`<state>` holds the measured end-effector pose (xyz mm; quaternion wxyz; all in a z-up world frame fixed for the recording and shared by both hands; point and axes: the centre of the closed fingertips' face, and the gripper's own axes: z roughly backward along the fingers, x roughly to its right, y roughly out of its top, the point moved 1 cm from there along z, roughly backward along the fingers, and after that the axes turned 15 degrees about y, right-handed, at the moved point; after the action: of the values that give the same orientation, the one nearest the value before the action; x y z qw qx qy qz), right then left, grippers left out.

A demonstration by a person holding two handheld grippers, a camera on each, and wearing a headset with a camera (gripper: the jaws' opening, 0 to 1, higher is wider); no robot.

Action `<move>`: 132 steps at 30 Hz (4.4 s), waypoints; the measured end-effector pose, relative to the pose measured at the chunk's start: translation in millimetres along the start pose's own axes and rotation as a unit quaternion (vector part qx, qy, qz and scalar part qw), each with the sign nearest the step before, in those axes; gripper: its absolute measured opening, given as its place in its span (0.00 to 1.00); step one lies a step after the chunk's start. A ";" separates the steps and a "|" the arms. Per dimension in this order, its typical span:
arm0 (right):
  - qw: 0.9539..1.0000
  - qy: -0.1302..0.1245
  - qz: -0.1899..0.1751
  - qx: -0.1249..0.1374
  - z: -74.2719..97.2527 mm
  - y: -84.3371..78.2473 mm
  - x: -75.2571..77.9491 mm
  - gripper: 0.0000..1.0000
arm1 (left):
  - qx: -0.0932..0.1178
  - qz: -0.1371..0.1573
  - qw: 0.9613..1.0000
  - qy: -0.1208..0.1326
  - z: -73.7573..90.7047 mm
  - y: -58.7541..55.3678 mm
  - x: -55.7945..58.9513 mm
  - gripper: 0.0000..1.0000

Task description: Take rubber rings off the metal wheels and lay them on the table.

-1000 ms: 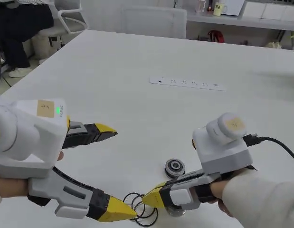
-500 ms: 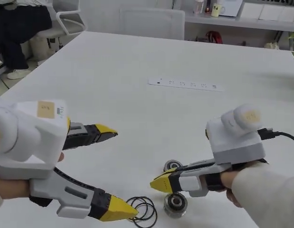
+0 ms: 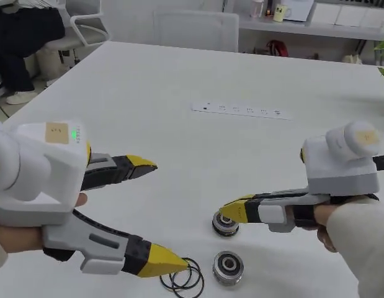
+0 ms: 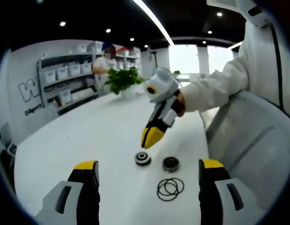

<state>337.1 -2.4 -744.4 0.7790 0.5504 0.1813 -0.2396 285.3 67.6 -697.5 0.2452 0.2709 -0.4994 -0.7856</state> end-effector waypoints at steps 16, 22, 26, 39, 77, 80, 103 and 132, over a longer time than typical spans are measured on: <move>0.999 -0.027 -0.009 0.023 18.3 3.4 13.0 0.05 | 0.027 -0.014 1.000 0.007 -6.5 36.3 -16.8 0.86; 0.999 -0.035 -0.013 0.025 24.0 -1.2 20.1 0.05 | 0.038 -0.033 0.999 -0.009 -16.2 50.8 -16.7 0.82; 0.999 -0.043 -0.013 0.023 27.2 -4.2 25.4 0.06 | 0.042 -0.041 0.998 -0.018 -27.8 57.8 -16.5 0.79; 0.998 -0.057 0.001 -0.013 25.4 -21.5 34.9 0.08 | 0.024 -0.069 0.996 -0.056 -66.0 50.9 -2.1 0.64; 0.994 -0.064 0.049 -0.077 8.2 -46.2 47.1 0.16 | -0.071 -0.065 0.994 -0.060 -128.0 -42.3 14.3 0.16; 0.994 -0.063 0.050 -0.075 7.0 -46.1 47.4 0.15 | -0.073 -0.051 0.994 -0.062 -128.7 -43.0 15.3 0.15; 0.994 -0.083 0.030 -0.058 11.9 -41.1 52.2 0.00 | -0.065 -0.034 0.996 -0.043 -128.2 -47.2 13.6 0.14; 0.996 -0.067 -0.060 0.018 11.6 -30.1 37.6 0.00 | -0.056 -0.042 0.997 -0.031 -127.8 -45.3 16.7 0.14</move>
<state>350.8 -28.3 -784.4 0.7635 0.5351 0.1568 -0.3257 353.5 -9.5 -787.4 0.2114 0.2524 -0.4502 -0.8300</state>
